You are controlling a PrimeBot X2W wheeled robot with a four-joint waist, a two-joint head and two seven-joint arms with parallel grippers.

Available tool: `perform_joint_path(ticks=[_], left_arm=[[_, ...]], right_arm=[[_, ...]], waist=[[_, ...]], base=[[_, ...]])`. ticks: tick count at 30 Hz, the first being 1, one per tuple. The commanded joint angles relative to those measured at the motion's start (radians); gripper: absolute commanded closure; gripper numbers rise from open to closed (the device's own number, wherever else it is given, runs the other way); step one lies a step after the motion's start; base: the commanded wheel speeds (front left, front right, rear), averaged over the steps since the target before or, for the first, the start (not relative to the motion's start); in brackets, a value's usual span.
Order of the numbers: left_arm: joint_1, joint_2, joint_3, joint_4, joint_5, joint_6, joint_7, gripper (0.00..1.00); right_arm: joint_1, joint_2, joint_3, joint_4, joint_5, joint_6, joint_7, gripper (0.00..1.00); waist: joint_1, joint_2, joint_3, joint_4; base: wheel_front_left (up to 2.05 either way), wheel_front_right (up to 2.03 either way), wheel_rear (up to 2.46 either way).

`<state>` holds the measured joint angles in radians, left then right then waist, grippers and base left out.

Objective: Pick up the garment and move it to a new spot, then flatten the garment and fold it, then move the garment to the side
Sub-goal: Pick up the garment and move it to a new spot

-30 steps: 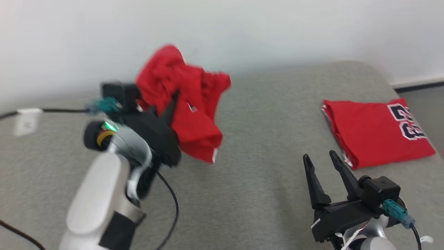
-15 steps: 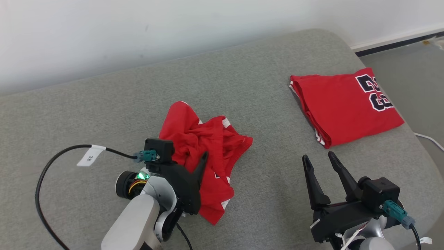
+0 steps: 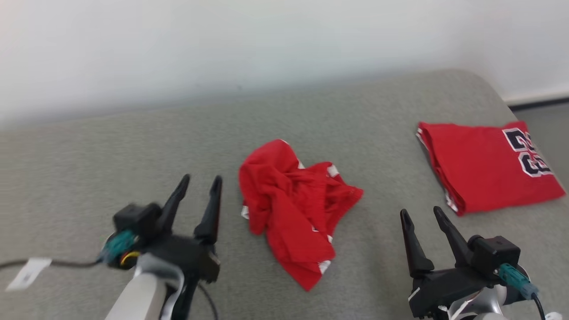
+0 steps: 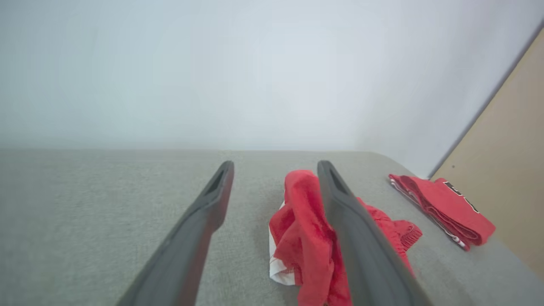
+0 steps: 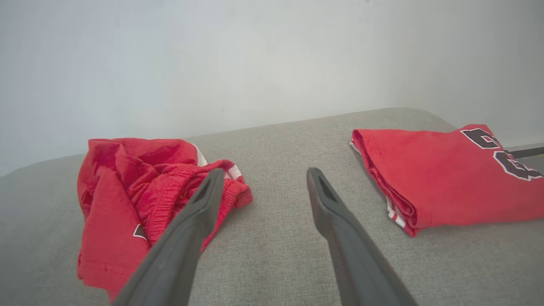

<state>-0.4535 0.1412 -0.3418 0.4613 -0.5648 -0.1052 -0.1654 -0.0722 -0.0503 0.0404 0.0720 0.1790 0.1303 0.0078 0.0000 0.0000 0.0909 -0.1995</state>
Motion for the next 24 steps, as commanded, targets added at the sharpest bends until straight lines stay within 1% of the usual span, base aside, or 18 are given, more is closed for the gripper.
perform_joint_path(ticks=[1, 3, 5, 7, 8, 10, 12, 15, 17, 21, 24], left_arm=[[0.050, 0.021, 0.005, -0.029, 0.009, 0.000, -0.039, 0.00], [0.103, 0.041, 0.013, -0.071, 0.026, 0.002, -0.072, 0.00], [0.158, 0.062, 0.029, -0.110, 0.050, 0.008, -0.091, 0.00], [0.218, 0.071, 0.058, -0.152, 0.067, 0.021, -0.099, 0.00], [0.245, 0.068, 0.086, -0.184, 0.069, 0.032, -0.100, 0.00], [0.305, 0.061, 0.149, -0.273, 0.110, 0.050, -0.101, 0.00], [0.380, 0.047, 0.205, -0.355, 0.153, 0.054, -0.100, 0.00], [0.463, 0.020, 0.278, -0.452, 0.207, 0.048, -0.100, 0.00], [0.519, 0.003, 0.305, -0.478, 0.239, 0.043, -0.100, 0.00], [0.584, 0.005, 0.339, -0.508, 0.303, 0.026, -0.100, 0.00], [0.640, 0.007, 0.350, -0.498, 0.339, 0.020, -0.100, 0.00]], right_arm=[[0.018, 0.000, -0.002, -0.001, 0.010, 0.001, -0.011, 0.00], [0.024, -0.002, 0.013, 0.004, 0.010, 0.001, -0.023, 0.00], [0.032, -0.017, 0.027, 0.016, 0.016, 0.001, -0.037, 0.00], [0.043, -0.028, 0.040, 0.031, 0.023, 0.001, -0.050, 0.00], [0.045, -0.036, 0.046, 0.037, 0.024, 0.001, -0.057, 0.00], [0.048, -0.050, 0.050, 0.048, 0.031, 0.001, -0.079, 0.00], [0.057, -0.058, 0.057, 0.061, 0.036, 0.001, -0.097, 0.00], [0.061, -0.072, 0.055, 0.081, 0.043, 0.001, -0.127, 0.00], [0.071, -0.077, 0.049, 0.095, 0.044, 0.001, -0.140, 0.00], [0.084, -0.080, 0.021, 0.128, 0.028, 0.001, -0.154, 0.00], [0.097, -0.077, -0.001, 0.148, 0.020, 0.001, -0.161, 0.00]], waist=[[0.0000, 0.0000, -0.072, 0.081], [0.0000, 0.0000, -0.084, 0.103], [0.0000, 0.0000, -0.093, 0.123], [0.0000, 0.0000, -0.100, 0.143], [0.0000, 0.0000, -0.103, 0.153], [0.0000, 0.0000, -0.107, 0.171], [0.0000, 0.0000, -0.110, 0.186], [0.0000, 0.0000, -0.113, 0.205], [0.0000, 0.0000, -0.116, 0.216], [0.0000, 0.0000, -0.118, 0.224], [0.0000, 0.0000, -0.119, 0.220]], base=[[0.00, 0.00, 0.00], [0.00, 0.00, 0.00], [0.00, 0.00, 0.00], [0.00, 0.00, 0.00], [0.00, 0.00, 0.00], [0.00, 0.00, 0.00], [0.00, 0.00, 0.00], [0.00, 0.00, 0.00], [0.00, 0.00, 0.00], [0.00, 0.00, 0.00], [0.00, 0.00, 0.00]])
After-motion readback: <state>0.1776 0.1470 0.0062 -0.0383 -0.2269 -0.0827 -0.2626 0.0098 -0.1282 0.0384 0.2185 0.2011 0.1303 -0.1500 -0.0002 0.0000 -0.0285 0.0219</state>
